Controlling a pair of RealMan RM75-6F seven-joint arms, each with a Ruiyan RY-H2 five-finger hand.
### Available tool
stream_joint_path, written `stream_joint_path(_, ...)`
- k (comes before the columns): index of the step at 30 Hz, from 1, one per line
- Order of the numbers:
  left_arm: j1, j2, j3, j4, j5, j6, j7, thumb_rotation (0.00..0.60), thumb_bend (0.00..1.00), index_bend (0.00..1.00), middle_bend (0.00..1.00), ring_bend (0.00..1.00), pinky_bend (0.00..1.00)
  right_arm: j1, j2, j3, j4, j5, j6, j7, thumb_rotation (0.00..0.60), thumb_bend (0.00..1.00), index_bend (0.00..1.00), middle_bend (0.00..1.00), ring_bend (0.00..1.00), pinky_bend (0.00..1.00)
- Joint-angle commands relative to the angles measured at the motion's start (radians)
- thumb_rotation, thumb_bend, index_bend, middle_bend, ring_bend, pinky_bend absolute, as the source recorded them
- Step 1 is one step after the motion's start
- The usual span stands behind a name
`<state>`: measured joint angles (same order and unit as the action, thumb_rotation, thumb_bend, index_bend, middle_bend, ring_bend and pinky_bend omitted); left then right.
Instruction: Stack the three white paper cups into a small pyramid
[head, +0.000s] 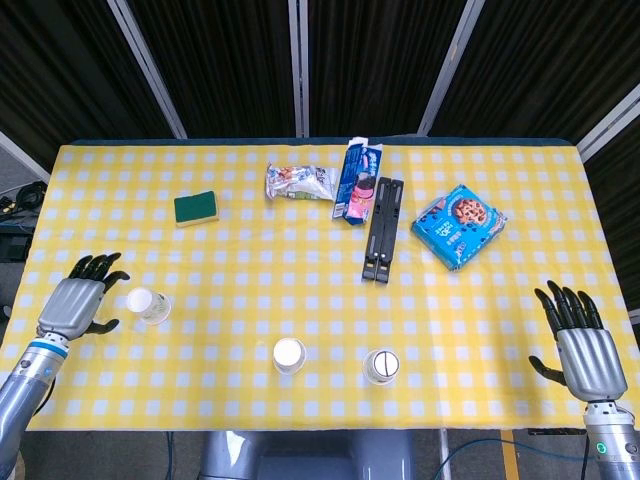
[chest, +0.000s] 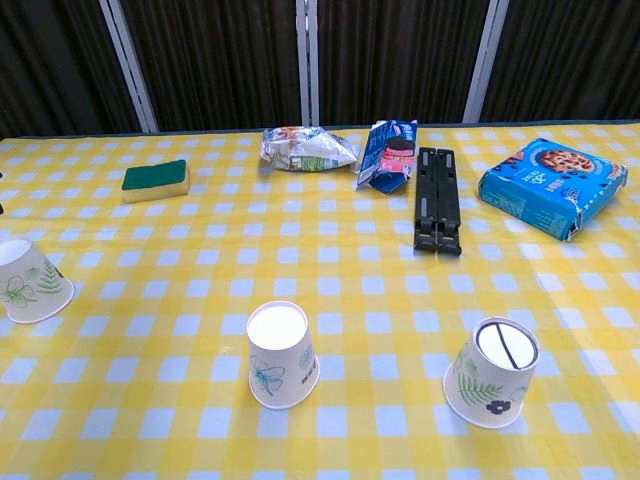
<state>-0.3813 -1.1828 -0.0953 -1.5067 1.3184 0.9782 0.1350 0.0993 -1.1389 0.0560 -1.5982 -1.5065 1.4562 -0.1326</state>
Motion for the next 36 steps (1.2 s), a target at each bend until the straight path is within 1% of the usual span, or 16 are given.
stream_joint_path(1, -0.026, -0.017, -0.003, 0.013, -0.027, -0.033, 0.008, 0.6, 0.3, 0.24, 0.0, 0.0, 0.0, 0.0, 0.002, 0.001, 0.001, 0.001, 0.001, 0.004, 0.6, 0.05, 0.08, 0.0, 0.0, 0.0)
stream_joint_path(10, -0.065, -0.051, 0.0, 0.033, -0.071, -0.082, 0.037, 0.6, 0.39, 0.24, 0.0, 0.0, 0.0, -0.001, 0.002, 0.002, 0.003, 0.0, 0.005, 0.008, 0.6, 0.05, 0.09, 0.0, 0.0, 0.0)
stream_joint_path(12, -0.071, -0.051, 0.003, 0.032, -0.08, -0.094, 0.041, 0.6, 0.39, 0.24, 0.0, 0.0, 0.0, -0.002, 0.002, 0.002, 0.004, -0.001, 0.007, 0.009, 0.6, 0.05, 0.09, 0.0, 0.0, 0.0)
stream_joint_path(15, -0.079, -0.051, 0.007, 0.031, -0.094, -0.103, 0.048, 0.6, 0.39, 0.28, 0.0, 0.0, 0.0, -0.002, 0.001, 0.002, 0.005, -0.003, 0.009, 0.01, 0.6, 0.05, 0.09, 0.0, 0.0, 0.0)
stream_joint_path(19, -0.082, -0.051, 0.011, 0.031, -0.1, -0.1, 0.047, 0.6, 0.39, 0.37, 0.0, 0.0, 0.0, -0.002, 0.0, 0.002, 0.004, -0.002, 0.009, 0.008, 0.6, 0.05, 0.09, 0.0, 0.0, 0.0)
stream_joint_path(22, -0.079, -0.051, 0.012, 0.027, -0.095, -0.086, 0.04, 0.6, 0.39, 0.39, 0.0, 0.0, 0.0, -0.002, -0.002, 0.002, 0.005, -0.005, 0.009, 0.007, 0.6, 0.05, 0.09, 0.0, 0.0, 0.0)
stream_joint_path(27, -0.072, -0.035, 0.019, -0.008, -0.054, -0.047, 0.012, 0.6, 0.39, 0.39, 0.0, 0.0, 0.0, -0.002, -0.002, 0.001, 0.005, -0.006, 0.011, 0.006, 0.6, 0.05, 0.09, 0.0, 0.0, 0.0)
stream_joint_path(33, -0.05, -0.01, 0.03, -0.106, 0.059, 0.075, 0.023, 0.6, 0.39, 0.4, 0.0, 0.0, 0.0, -0.004, -0.003, 0.007, 0.004, 0.007, 0.013, -0.003, 0.6, 0.05, 0.1, 0.0, 0.0, 0.0)
stream_joint_path(36, -0.047, -0.01, 0.039, -0.163, 0.11, 0.115, 0.041, 0.6, 0.39, 0.41, 0.0, 0.0, 0.0, -0.005, -0.004, 0.008, 0.004, 0.01, 0.013, -0.004, 0.6, 0.05, 0.1, 0.0, 0.0, 0.0)
